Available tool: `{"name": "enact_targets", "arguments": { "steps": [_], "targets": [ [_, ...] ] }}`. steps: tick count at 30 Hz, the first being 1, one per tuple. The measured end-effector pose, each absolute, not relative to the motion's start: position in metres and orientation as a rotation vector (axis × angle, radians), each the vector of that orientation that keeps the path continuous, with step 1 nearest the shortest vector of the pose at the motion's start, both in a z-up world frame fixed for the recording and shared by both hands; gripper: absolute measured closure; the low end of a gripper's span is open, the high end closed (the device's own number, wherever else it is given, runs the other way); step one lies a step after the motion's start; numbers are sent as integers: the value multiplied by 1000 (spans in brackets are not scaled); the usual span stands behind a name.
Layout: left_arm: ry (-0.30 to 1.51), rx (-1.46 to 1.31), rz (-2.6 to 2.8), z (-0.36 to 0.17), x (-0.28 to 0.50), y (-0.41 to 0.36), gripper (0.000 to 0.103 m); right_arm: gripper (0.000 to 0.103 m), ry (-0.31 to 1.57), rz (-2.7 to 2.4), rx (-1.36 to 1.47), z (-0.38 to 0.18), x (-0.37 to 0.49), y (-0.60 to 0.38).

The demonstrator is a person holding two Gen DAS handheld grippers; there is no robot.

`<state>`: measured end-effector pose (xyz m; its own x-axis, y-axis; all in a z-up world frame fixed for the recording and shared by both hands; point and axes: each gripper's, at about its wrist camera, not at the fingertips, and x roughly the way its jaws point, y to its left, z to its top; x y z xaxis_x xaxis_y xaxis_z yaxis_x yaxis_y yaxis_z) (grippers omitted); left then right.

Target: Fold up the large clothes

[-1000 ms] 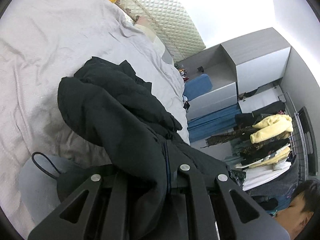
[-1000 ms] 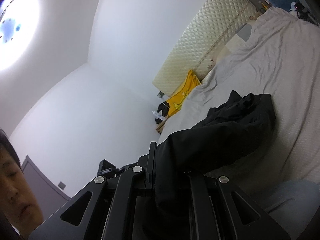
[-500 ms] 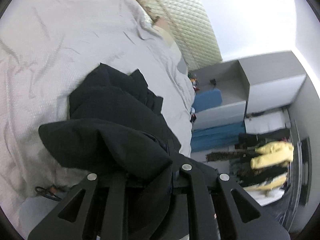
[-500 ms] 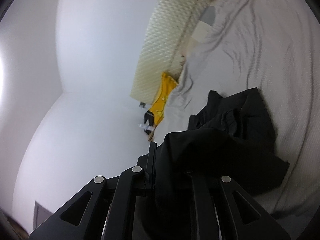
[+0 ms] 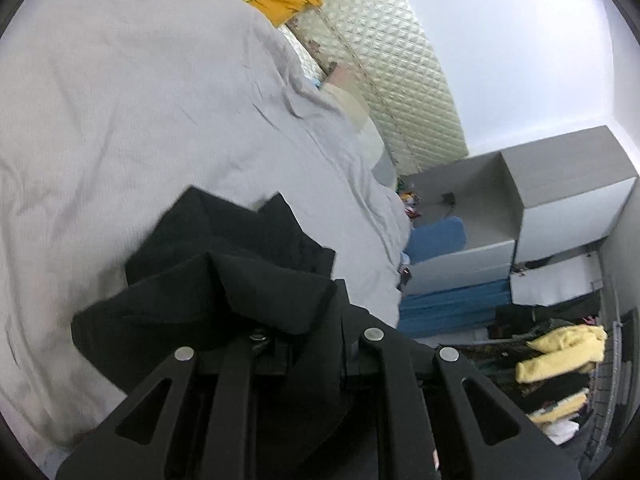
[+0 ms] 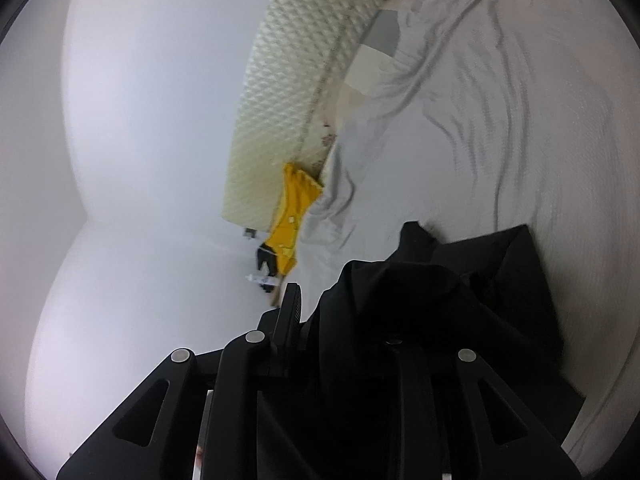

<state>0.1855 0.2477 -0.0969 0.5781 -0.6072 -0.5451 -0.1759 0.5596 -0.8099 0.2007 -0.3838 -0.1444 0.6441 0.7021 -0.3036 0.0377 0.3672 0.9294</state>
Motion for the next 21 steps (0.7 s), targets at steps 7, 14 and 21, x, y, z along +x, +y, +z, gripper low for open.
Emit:
{"name": "enact_targets", "arguments": {
  "steps": [7,14,21],
  "targets": [
    [1017,-873,-169,-121,233,233,89,81,875,440,1080,-182,246,-378],
    [1081,-791,-108,-156,277,223,85,81,974,369,1106,-239,287,-383],
    [1134,-760,-80,-191,305,212,84,81,1008,383,1176,-292,309,-379]
  ]
}}
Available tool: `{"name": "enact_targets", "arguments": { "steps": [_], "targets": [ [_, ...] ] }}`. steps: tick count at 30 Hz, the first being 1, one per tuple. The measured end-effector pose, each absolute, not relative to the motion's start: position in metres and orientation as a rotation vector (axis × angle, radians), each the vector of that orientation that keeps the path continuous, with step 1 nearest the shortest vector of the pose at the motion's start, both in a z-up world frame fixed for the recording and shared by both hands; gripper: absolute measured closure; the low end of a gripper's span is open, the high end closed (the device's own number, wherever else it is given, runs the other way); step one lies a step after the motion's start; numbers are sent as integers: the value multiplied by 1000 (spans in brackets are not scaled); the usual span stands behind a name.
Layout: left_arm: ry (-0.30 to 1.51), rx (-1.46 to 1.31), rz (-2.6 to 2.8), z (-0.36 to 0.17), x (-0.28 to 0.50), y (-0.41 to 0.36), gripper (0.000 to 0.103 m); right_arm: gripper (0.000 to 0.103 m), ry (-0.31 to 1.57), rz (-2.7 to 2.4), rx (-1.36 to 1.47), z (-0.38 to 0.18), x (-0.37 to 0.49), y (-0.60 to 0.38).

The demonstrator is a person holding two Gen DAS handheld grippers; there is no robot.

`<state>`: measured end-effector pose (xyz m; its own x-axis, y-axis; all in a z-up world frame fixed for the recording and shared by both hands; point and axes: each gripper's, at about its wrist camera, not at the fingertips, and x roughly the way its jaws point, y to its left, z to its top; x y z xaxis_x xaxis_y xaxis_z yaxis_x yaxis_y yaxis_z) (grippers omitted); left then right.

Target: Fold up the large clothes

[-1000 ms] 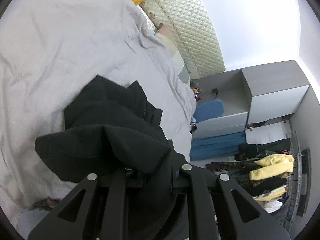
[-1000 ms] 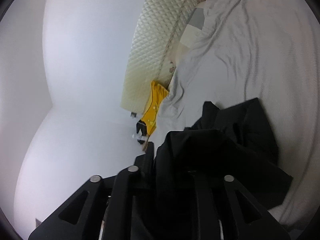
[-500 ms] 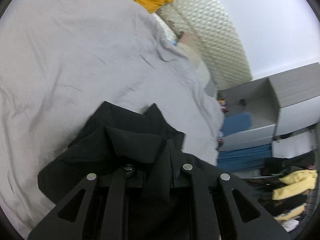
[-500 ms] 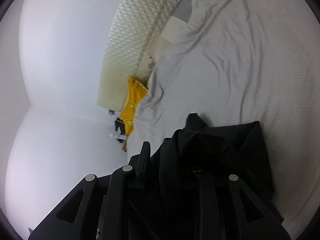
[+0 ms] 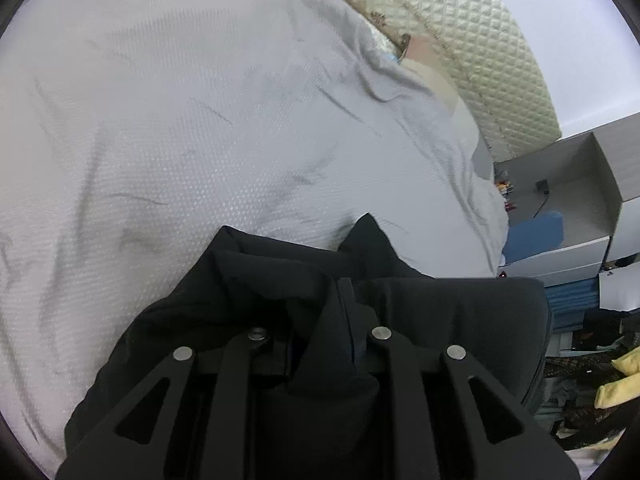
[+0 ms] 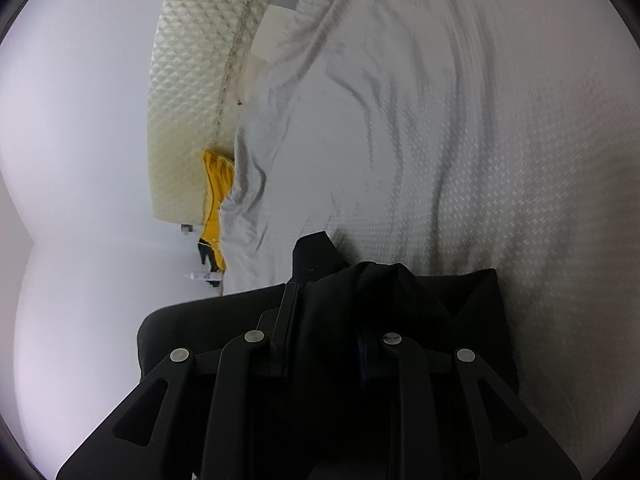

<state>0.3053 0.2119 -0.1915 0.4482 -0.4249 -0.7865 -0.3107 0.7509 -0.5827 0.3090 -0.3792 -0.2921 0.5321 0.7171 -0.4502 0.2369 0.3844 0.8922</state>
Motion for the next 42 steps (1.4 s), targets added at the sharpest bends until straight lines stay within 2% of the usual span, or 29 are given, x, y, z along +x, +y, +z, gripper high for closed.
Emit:
{"name": "enact_targets", "arguments": {
  "steps": [3,5,10,12,13,14,15,16,17,22,29,33,42],
  "targets": [
    [1143,-777,-76,-192,307,212,84,80,1002,414,1197,-295,308,-383],
    [1150,-771,-84,-189,306,212,84,76,999,447,1187,-290,305,-387],
    [1165,-791,-141,-176,287,221,74,40,981,482,1162,-274,285,-403],
    [1158,-801,-165,-168,279,225,66,30,960,463,1127,-261,272,-415],
    [1148,-795,-181,-160,272,228,58,29,953,455,1112,-256,268,-418],
    [1138,-788,-188,-155,267,228,44,29,941,443,1070,-244,259,-424],
    [1120,-759,-187,-145,260,228,35,29,934,434,1039,-236,256,-424],
    [1097,-686,-172,-133,254,224,18,29,924,416,991,-225,250,-426],
    [1069,-618,-162,-123,249,221,16,29,904,384,909,-208,241,-425],
    [853,-320,-149,-73,203,185,16,29,792,310,630,-151,210,-394],
    [695,-127,-206,-67,163,115,16,20,627,348,336,-108,175,-296],
    [694,-47,-237,-85,173,78,16,17,614,361,249,-123,177,-246],
    [678,99,-158,-145,222,38,16,17,715,308,97,-196,222,-183]
  ]
}}
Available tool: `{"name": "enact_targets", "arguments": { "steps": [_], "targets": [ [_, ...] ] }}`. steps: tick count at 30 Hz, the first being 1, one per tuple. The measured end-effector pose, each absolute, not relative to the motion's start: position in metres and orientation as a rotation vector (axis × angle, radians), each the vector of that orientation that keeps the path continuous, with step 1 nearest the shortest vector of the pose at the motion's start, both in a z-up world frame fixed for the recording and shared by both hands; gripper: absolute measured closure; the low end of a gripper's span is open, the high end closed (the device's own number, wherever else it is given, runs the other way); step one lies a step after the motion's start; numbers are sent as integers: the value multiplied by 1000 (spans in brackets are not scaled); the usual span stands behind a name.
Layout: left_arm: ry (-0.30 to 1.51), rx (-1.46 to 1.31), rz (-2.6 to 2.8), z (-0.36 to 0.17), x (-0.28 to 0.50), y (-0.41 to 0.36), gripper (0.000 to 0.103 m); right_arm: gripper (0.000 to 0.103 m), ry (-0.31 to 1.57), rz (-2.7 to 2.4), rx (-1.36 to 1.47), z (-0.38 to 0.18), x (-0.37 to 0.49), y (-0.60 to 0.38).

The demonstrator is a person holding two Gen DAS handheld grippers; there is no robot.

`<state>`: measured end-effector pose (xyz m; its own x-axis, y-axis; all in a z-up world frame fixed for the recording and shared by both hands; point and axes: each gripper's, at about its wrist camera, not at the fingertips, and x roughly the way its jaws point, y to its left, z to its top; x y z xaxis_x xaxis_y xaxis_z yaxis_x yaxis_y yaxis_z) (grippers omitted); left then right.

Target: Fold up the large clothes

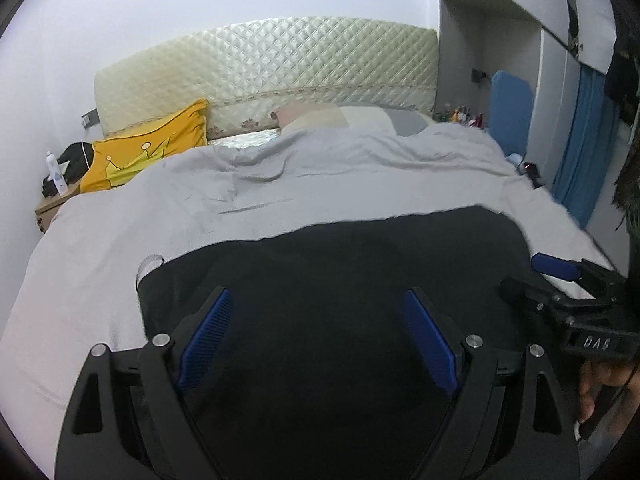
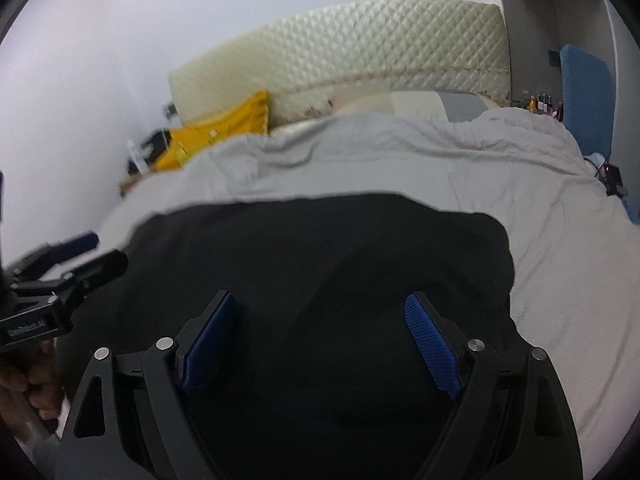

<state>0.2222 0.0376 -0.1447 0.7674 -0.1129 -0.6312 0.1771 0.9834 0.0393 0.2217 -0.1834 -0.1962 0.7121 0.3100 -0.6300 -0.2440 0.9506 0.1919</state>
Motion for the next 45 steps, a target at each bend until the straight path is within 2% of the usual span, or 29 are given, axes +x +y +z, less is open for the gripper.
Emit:
{"name": "enact_targets", "arguments": {
  "steps": [5,26,36,45],
  "targets": [
    [708,101,-148,-170,236,32,16,14,692,295,73,-207,230,-180],
    [767,-48,-90,-193,302,40,14,0,740,245,121,-232,291,-176],
    [787,-27,-62,-207,322,41,13,0,774,263,109,-247,322,-171],
    [730,-33,-7,-182,293,66,13,0,752,295,133,-219,304,-195]
  ]
}}
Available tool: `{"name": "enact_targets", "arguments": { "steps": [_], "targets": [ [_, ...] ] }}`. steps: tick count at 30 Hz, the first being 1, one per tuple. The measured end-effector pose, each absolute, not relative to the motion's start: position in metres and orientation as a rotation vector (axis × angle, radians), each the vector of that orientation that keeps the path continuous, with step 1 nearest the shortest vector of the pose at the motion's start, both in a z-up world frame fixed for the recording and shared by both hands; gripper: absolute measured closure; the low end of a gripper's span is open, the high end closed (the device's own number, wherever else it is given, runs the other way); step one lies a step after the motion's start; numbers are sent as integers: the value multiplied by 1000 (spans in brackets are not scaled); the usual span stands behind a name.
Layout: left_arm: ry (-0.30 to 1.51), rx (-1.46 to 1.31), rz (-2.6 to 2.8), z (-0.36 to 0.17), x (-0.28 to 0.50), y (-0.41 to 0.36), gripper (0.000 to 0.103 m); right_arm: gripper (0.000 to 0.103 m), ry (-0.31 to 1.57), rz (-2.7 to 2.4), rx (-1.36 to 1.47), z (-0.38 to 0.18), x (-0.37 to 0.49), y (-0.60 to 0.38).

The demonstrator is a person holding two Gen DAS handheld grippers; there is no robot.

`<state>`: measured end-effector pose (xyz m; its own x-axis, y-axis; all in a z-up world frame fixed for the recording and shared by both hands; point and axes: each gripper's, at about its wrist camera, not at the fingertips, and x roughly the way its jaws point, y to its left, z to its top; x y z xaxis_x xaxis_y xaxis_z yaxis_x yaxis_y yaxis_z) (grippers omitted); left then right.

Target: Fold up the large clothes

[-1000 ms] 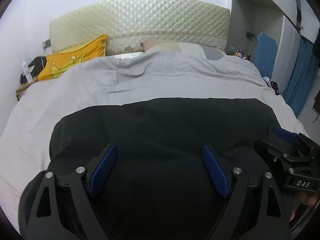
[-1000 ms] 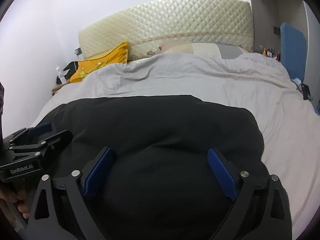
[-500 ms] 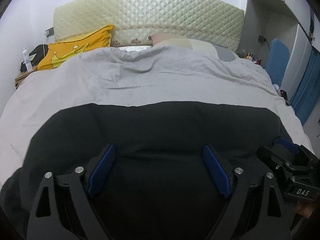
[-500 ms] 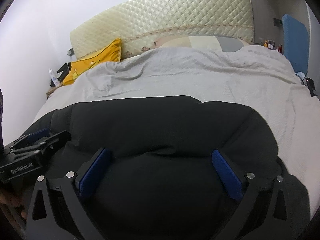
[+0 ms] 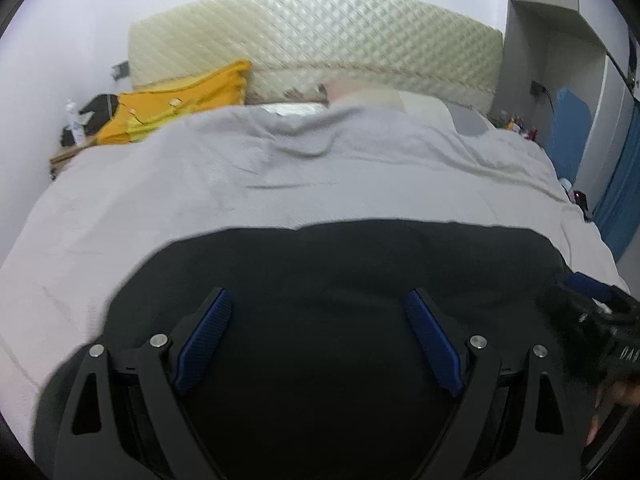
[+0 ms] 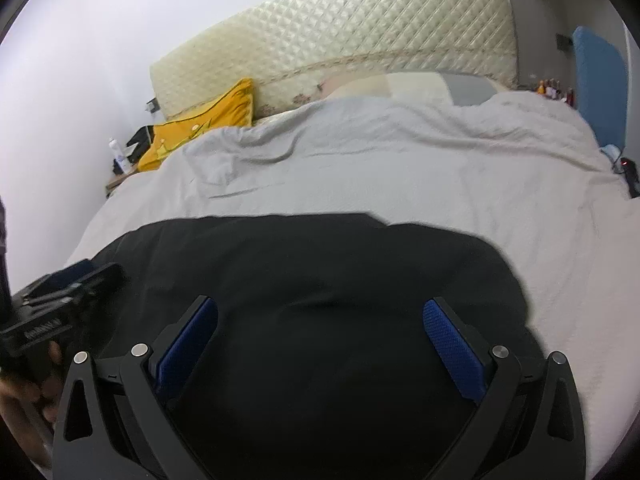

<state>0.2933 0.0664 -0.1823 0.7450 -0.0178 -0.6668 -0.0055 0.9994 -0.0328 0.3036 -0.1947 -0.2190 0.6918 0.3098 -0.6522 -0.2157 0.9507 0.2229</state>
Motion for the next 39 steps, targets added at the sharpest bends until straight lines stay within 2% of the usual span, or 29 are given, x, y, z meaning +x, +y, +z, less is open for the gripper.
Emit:
{"name": "enact_targets", "arguments": {
  "steps": [5,11,19,27,33,39],
  "targets": [
    [704,-43,39,-170,282,99,12,0,724,243,114,-210,295,-217],
    [779,-3,79,-190,288,116,12,0,744,194,68,-225,296,-224],
    [806,24,83,-215,293,114,12,0,758,205,73,-244,299,-221],
    [807,4,83,-218,293,112,9,0,769,212,101,-252,299,-225],
    [811,-30,67,-198,285,112,7,0,772,192,83,-233,285,-225],
    [761,-53,32,-135,255,95,6,0,700,205,68,-176,257,-229]
  ]
}}
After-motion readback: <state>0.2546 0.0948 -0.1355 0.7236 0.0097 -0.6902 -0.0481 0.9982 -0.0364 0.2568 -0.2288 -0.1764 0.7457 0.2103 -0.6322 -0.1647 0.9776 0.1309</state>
